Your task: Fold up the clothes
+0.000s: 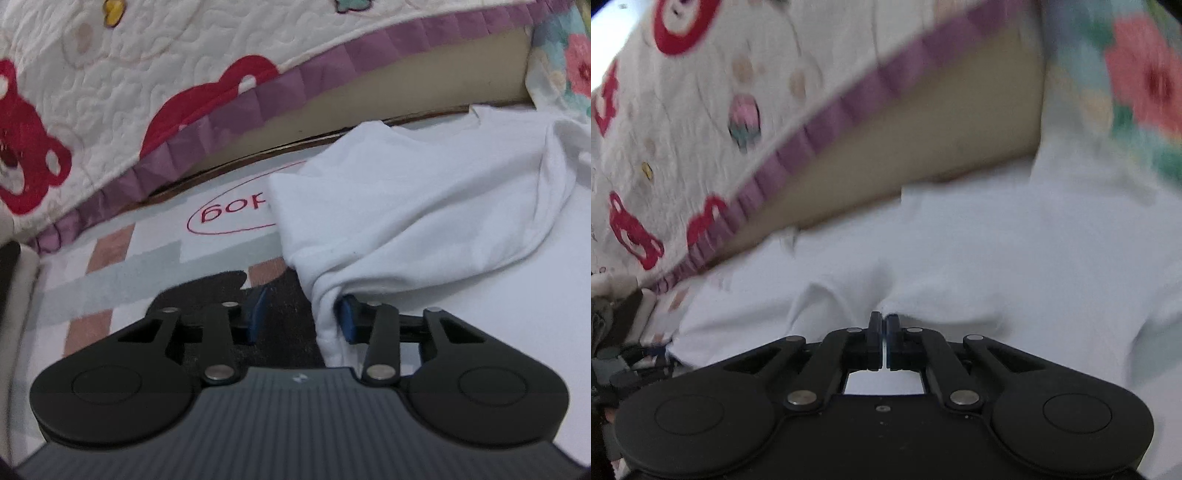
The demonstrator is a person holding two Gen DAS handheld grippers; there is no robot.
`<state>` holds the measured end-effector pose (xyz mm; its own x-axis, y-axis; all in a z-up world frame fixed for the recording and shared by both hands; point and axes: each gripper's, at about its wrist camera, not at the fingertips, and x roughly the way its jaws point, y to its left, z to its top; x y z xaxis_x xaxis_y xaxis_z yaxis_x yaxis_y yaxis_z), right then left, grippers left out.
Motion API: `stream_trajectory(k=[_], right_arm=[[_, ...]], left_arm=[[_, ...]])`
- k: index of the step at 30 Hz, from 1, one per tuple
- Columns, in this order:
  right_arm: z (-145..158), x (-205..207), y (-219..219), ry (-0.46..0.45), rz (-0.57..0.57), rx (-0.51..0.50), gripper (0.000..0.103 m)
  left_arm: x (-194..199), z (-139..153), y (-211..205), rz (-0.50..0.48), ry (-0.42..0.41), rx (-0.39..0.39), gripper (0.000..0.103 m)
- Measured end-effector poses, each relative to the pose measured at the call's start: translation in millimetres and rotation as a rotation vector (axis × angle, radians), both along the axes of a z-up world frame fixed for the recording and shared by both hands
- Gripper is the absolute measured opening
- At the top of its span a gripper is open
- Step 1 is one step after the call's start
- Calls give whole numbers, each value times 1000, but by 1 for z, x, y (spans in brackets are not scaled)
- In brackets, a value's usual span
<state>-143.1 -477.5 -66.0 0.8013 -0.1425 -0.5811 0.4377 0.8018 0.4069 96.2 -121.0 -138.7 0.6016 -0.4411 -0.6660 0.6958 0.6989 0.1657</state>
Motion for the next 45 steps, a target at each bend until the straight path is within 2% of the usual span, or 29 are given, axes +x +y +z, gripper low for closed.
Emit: stream_trajectory(k=[2, 5, 10, 13, 14, 15, 17, 20, 23, 26, 28, 31, 34, 37, 40, 44, 45], right_arm=[[26, -15, -8, -20, 14, 10, 3], [34, -35, -9, 77, 48, -30, 3], [3, -59, -13, 336, 66, -44, 2], [-12, -67, -13, 441, 43, -73, 2], [-14, -70, -14, 444, 32, -71, 5], [-13, -75, -17, 398, 18, -39, 9], [-8, -81, -21, 300, -8, 23, 10], [-2, -80, -27, 210, -30, 71, 38], [-5, -63, -31, 192, -22, 91, 40], [-11, -46, -32, 219, -2, 67, 41], [-20, -32, -34, 270, 19, 19, 42], [-28, -15, -38, 274, 41, 13, 42], [-34, -4, -40, 258, 45, 26, 43], [-40, 3, -39, 242, 30, 17, 46], [-43, 5, -38, 209, 23, 6, 55], [-44, 5, -39, 182, 3, 15, 55], [-44, 6, -37, 182, 19, -11, 40]], left_arm=[[-2, 0, 2, -4, -14, 0, 38], [-3, -4, 5, 4, -18, 0, 39], [2, -4, 7, 14, -3, -6, 44], [8, -1, 9, 16, 34, -8, 46], [9, 0, 10, 17, 47, -8, 47], [11, 1, 11, 17, 59, -9, 47], [12, 3, 15, 21, 81, -20, 47], [13, 7, 21, 35, 117, -25, 49], [15, 11, 37, 28, 224, -81, 49], [19, 17, 54, 20, 357, -134, 49], [22, 27, 59, 16, 379, -179, 50], [33, 45, 40, -9, 303, -171, 54], [60, 44, 1, -14, 230, -131, 56], [88, 28, -38, -4, 215, -35, 56], [101, 14, -57, -17, 210, 18, 56], [106, 2, -58, -34, 233, 23, 54], [106, 1, -56, -33, 247, 8, 49]])
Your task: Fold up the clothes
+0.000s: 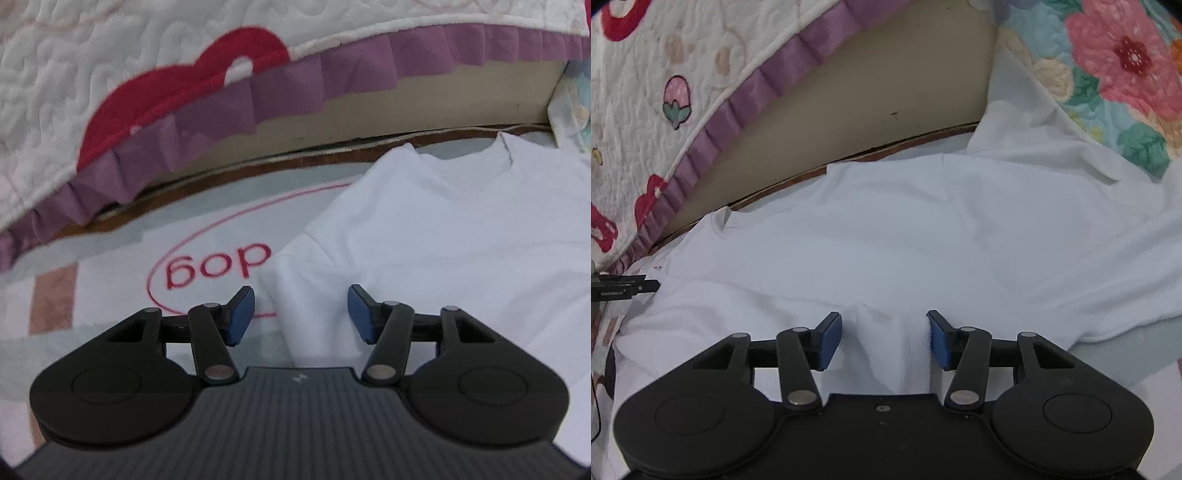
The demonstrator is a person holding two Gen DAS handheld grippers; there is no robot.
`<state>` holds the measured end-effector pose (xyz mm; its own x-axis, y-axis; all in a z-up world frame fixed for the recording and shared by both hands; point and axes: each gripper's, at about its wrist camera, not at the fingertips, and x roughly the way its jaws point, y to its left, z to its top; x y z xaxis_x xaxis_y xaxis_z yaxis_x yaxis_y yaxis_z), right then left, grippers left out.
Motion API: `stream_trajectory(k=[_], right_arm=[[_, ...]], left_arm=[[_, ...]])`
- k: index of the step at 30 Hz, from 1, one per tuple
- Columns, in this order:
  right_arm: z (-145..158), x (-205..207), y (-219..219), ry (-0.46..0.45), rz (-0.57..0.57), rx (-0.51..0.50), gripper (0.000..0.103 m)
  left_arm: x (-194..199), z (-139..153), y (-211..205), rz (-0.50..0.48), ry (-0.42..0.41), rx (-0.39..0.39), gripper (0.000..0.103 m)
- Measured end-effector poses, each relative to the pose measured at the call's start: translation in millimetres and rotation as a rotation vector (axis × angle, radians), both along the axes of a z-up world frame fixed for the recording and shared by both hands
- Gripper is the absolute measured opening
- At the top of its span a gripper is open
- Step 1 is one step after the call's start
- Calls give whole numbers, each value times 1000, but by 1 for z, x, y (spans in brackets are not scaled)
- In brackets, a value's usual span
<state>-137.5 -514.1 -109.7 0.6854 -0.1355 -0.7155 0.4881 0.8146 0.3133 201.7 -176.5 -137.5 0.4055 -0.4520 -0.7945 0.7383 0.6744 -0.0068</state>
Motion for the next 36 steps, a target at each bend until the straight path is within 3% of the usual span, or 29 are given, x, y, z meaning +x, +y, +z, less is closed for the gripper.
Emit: stream_trajectory(k=[1, 2, 3, 5, 6, 14, 19, 20, 22, 23, 24, 26, 28, 31, 34, 35, 36], right_arm=[[1, 2, 5, 14, 38, -54, 17], [2, 4, 11, 30, 63, -112, 9], [5, 7, 15, 39, 79, -164, 9], [16, 12, 21, 20, 69, -238, 9], [23, 16, 23, 5, 72, -278, 9], [67, 63, 8, -34, 95, -412, 9], [41, 97, -8, 65, 103, -441, 17], [34, 104, -9, 99, 92, -455, 27], [26, 108, -7, 141, 35, -503, 28], [27, 104, -8, 132, -27, -479, 40], [28, 99, -11, 119, -99, -437, 47], [28, 77, -18, 64, -229, -281, 47], [25, 55, -18, 16, -286, -169, 47], [16, 22, -21, -64, -333, 18, 47], [3, -1, -25, -143, -306, 217, 47], [-1, -7, -26, -160, -297, 265, 47], [-2, -11, -26, -158, -297, 275, 47]], left_arm=[[1, 0, 3, 4, 27, -17, 47], [1, 0, 6, 8, 48, -31, 38], [2, 0, 8, 12, 68, -44, 20], [-3, 4, 7, -14, 27, -14, 5], [-5, 6, 7, -28, 6, 1, 4], [0, 32, 32, 125, -34, -172, 4], [2, 17, 35, 210, -49, -135, 10], [-1, 17, 38, 218, -61, -129, 14], [-14, 22, 46, 191, -71, -149, 30], [-27, 26, 51, 149, -77, -164, 44], [-39, 30, 55, 107, -83, -179, 49], [-65, 29, 57, -20, -93, -160, 49], [-91, 27, 60, -147, -102, -140, 52], [-121, 11, 56, -266, -194, 2, 54], [-124, 0, 54, -206, -213, 38, 53], [-118, -1, 58, -160, -168, 7, 49], [-110, -2, 61, -121, -116, -34, 32]])
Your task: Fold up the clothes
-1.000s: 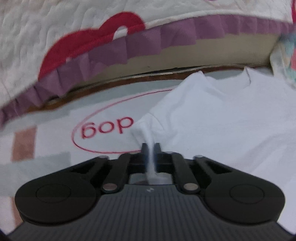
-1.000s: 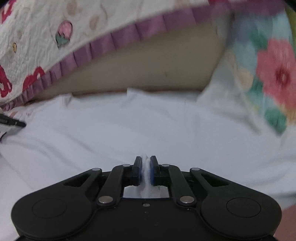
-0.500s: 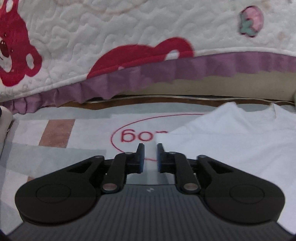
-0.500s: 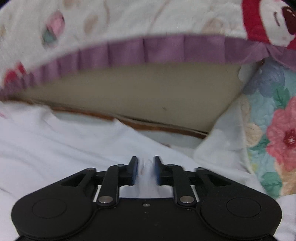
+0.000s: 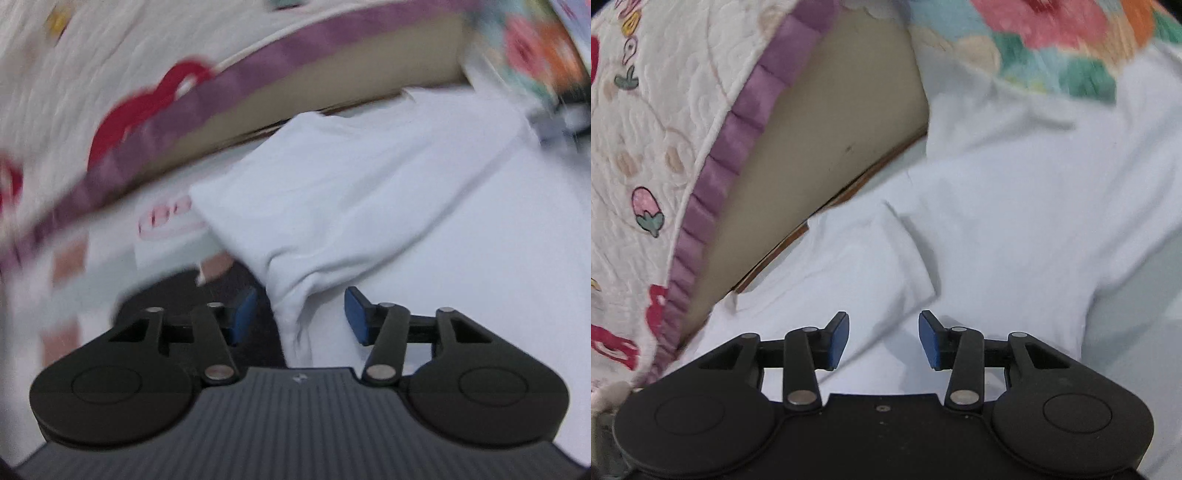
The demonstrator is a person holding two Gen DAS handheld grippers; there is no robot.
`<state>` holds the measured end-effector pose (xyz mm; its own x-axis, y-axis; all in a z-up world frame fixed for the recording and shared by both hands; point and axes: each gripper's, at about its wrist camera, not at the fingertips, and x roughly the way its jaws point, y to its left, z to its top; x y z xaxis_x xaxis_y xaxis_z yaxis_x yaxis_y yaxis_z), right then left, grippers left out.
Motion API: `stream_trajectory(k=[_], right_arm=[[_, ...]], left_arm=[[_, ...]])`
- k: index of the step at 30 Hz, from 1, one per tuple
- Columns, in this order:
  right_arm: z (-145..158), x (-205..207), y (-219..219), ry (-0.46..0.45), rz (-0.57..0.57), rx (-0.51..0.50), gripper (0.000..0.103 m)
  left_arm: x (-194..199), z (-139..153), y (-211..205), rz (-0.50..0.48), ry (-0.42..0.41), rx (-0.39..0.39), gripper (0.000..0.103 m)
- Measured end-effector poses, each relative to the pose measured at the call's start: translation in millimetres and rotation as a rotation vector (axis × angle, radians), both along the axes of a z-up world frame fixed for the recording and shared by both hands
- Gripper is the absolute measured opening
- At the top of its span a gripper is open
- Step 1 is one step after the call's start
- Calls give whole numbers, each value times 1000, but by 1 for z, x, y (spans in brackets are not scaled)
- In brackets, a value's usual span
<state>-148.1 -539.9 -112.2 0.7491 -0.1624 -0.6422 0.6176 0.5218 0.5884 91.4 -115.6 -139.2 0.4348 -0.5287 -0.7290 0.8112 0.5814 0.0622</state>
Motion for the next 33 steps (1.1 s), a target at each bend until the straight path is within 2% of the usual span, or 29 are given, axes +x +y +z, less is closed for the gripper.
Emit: stream_trajectory(k=[1, 2, 5, 7, 9, 11, 13, 14, 15, 17, 19, 20, 24, 26, 27, 30, 31, 33], right_arm=[[-2, -3, 0, 0, 1, 7, 47], [-3, -3, -1, -3, 1, 10, 47], [-9, -2, -6, -31, -25, 31, 47], [-17, 3, -7, -53, -56, 40, 49], [-22, 8, -9, -96, -79, 32, 59], [-25, 10, -10, -121, -93, 18, 60], [-23, 12, -6, -106, -91, -14, 59], [-21, 14, -3, -83, -69, -50, 45], [-19, 15, -1, -65, -48, -84, 6], [-13, 11, 2, -56, -23, -145, 8], [-2, -1, 5, -82, -62, -184, 8], [1, -3, 6, -67, -63, -204, 8], [-6, 14, 17, 128, 64, -350, 10], [-12, 12, 16, 148, 52, -343, 12], [-12, 9, 15, 165, 23, -353, 17], [-10, -2, 12, 206, -64, -379, 22], [-9, -7, 10, 204, -87, -380, 24], [-4, -14, 3, 156, -80, -360, 27]], left_arm=[[6, -1, 2, 33, 28, -14, 17], [8, -1, 3, 61, 18, -1, 9], [8, 0, 7, 83, 0, -25, 7], [-1, 6, 11, 107, -45, -32, 7], [-7, 11, 17, 151, -76, -72, 7], [-14, 13, 18, 192, -96, -95, 7], [-18, 9, 15, 215, -105, -79, 7], [-20, 7, 13, 227, -109, -71, 7], [-20, 4, 12, 236, -98, -63, 7], [-19, 1, 13, 232, -83, -49, 8], [-19, 1, 14, 210, -90, -34, 8], [-18, 0, 15, 200, -94, -26, 8], [-18, -3, 18, 176, -99, 10, 8], [-18, -1, 18, 177, -86, 21, 9], [-18, 0, 19, 178, -79, 27, 9], [-17, 7, 21, 193, -23, 43, 12], [-16, 15, 28, 192, 13, -19, 12], [-14, 30, 43, 189, 87, -146, 27]])
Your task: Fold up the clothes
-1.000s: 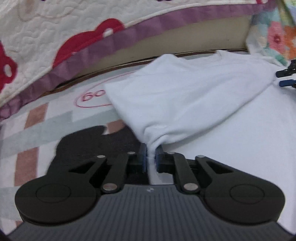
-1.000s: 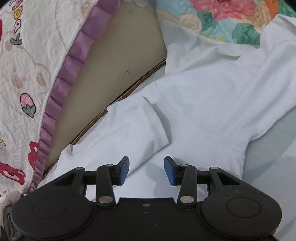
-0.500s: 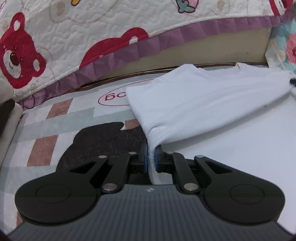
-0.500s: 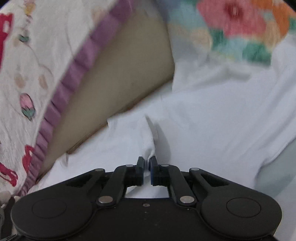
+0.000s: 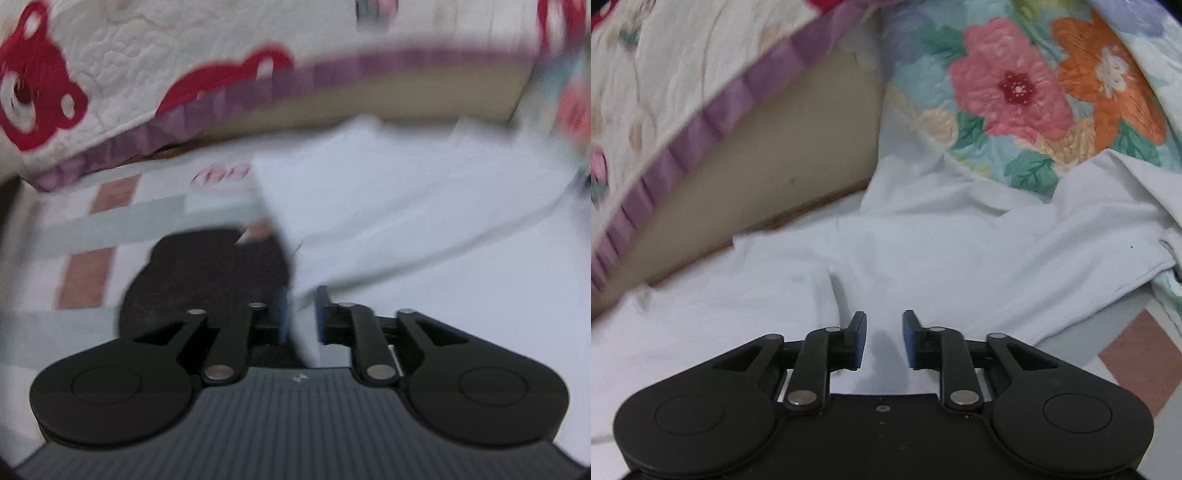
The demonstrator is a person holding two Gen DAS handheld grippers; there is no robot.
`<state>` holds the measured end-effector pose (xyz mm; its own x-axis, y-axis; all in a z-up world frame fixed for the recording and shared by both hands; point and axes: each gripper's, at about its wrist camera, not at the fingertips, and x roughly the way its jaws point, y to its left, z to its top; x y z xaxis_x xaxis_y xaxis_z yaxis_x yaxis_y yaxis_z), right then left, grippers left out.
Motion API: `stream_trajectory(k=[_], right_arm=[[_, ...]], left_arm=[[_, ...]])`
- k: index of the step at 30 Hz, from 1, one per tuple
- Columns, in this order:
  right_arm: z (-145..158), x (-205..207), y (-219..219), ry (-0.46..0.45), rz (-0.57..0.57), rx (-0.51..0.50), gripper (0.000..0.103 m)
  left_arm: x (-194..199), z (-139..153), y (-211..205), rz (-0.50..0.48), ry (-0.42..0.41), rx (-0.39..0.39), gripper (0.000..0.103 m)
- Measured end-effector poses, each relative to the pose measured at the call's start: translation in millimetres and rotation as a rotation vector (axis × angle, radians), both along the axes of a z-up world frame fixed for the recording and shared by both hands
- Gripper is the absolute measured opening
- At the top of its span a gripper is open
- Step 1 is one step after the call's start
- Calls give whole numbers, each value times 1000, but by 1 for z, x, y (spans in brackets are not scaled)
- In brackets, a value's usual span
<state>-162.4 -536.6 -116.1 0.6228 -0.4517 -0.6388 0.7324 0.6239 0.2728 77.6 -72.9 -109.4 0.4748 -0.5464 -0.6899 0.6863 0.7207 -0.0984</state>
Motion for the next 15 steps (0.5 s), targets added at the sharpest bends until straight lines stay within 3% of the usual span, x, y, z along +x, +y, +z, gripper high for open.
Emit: stream_trajectory(k=[2, 4, 6, 11, 15], right_arm=[[10, -2, -6, -29, 42, -5, 27], [19, 1, -15, -69, 92, 0, 31], [24, 7, -27, -110, 136, 39, 42], [6, 39, -53, -135, 119, 204, 47], [-11, 62, -62, -116, 95, 311, 47]], left_arm=[[6, 17, 11, -19, 24, -106, 34], [16, 27, 5, -22, 31, -141, 37], [28, 27, -10, -55, 45, -152, 39], [51, -20, -68, -116, 89, -37, 39], [49, -44, -81, -103, 119, 20, 39]])
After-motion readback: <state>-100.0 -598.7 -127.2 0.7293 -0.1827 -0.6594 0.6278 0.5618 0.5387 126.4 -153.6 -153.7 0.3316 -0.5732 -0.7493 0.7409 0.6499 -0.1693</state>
